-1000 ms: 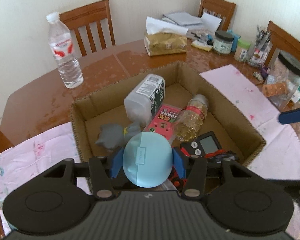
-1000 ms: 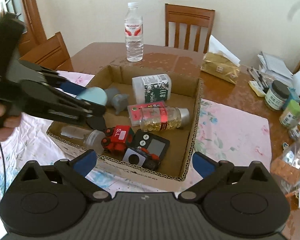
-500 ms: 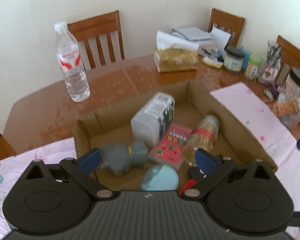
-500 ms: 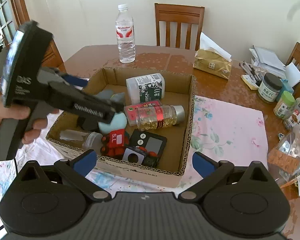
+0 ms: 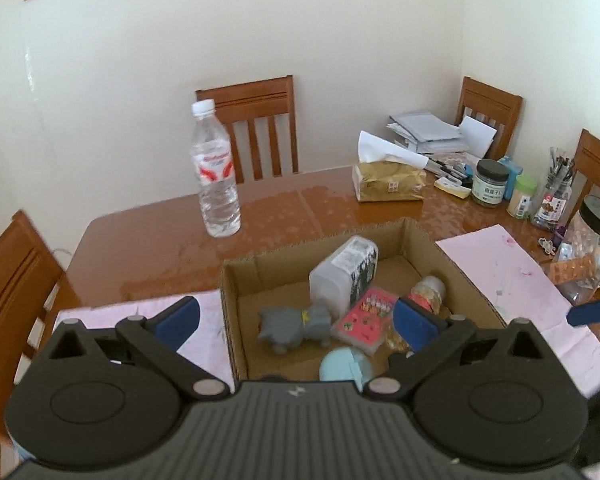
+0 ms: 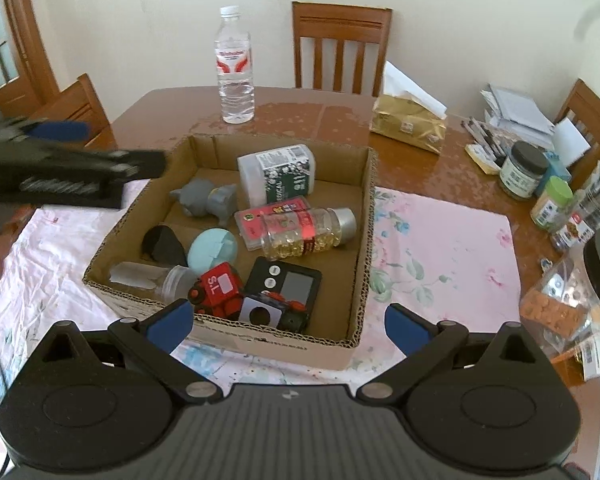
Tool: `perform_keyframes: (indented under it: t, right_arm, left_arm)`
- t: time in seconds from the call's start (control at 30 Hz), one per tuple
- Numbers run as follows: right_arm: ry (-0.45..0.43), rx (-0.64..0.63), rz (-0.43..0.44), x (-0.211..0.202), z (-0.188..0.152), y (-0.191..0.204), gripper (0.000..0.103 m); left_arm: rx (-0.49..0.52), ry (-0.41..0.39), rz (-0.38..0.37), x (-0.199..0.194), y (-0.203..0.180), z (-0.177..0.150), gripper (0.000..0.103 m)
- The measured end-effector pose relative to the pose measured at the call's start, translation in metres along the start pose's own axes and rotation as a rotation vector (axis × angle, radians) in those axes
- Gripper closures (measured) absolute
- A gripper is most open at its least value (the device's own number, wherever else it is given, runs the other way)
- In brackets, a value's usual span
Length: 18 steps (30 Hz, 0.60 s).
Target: Organize rigid objects
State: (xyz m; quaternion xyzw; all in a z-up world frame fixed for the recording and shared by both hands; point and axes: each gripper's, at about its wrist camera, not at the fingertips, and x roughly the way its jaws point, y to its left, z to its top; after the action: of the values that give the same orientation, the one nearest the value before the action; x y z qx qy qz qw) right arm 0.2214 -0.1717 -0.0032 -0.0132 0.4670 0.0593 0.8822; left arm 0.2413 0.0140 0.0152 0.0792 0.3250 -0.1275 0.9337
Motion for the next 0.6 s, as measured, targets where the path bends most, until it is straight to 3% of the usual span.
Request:
perform_keyframes:
  t: [0.17, 0.4, 0.6]
  right_arm:
    - [0.005, 0.055, -0.079, -0.001, -0.005, -0.001, 0.000]
    - [0.044, 0.099, -0.132, -0.010, -0.015, 0.009, 0.000]
    - [0.050, 0.132, -0.119, -0.027, -0.018, 0.016, 0.000]
  left_arm:
    - [-0.084, 0.044, 0.043, -0.017, -0.002, -0.028, 0.000]
    - [-0.203, 0.221, 0.117, -0.031, -0.003, -0.048, 0.001]
    - [-0.170, 0.260, 0.166, -0.047, -0.008, -0.044, 0.001]
